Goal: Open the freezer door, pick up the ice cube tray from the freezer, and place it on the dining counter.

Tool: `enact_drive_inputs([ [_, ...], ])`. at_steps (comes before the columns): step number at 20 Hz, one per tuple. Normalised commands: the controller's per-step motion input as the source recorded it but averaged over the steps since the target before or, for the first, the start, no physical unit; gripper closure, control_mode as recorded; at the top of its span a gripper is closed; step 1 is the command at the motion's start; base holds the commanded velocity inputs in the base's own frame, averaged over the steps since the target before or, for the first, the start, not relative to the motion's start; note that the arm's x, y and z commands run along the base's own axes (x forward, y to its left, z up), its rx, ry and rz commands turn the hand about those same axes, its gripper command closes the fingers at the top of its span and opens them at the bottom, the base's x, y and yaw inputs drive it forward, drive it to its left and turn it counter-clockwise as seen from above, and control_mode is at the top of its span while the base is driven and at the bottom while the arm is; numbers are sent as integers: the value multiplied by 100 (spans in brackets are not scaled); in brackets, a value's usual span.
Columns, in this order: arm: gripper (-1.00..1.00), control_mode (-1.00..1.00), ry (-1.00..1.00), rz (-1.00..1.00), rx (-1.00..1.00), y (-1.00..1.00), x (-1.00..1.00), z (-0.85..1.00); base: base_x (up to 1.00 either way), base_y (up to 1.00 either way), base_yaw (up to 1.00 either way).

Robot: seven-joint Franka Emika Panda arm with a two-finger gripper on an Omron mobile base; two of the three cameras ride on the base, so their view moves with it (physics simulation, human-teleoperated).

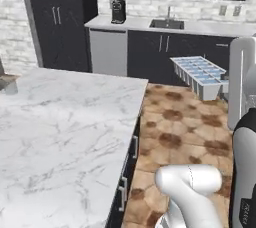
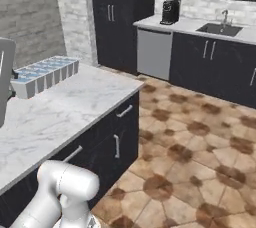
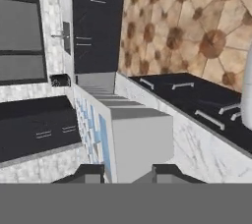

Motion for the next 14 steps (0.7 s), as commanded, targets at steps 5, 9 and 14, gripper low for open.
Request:
enact_drive_inputs([
  [5,100,100,0,0,0,0,0,0,0,0,100],
  [9,100,100,0,0,0,0,0,0,0,0,100],
  [14,100,100,0,0,0,0,0,0,1,-26,95],
])
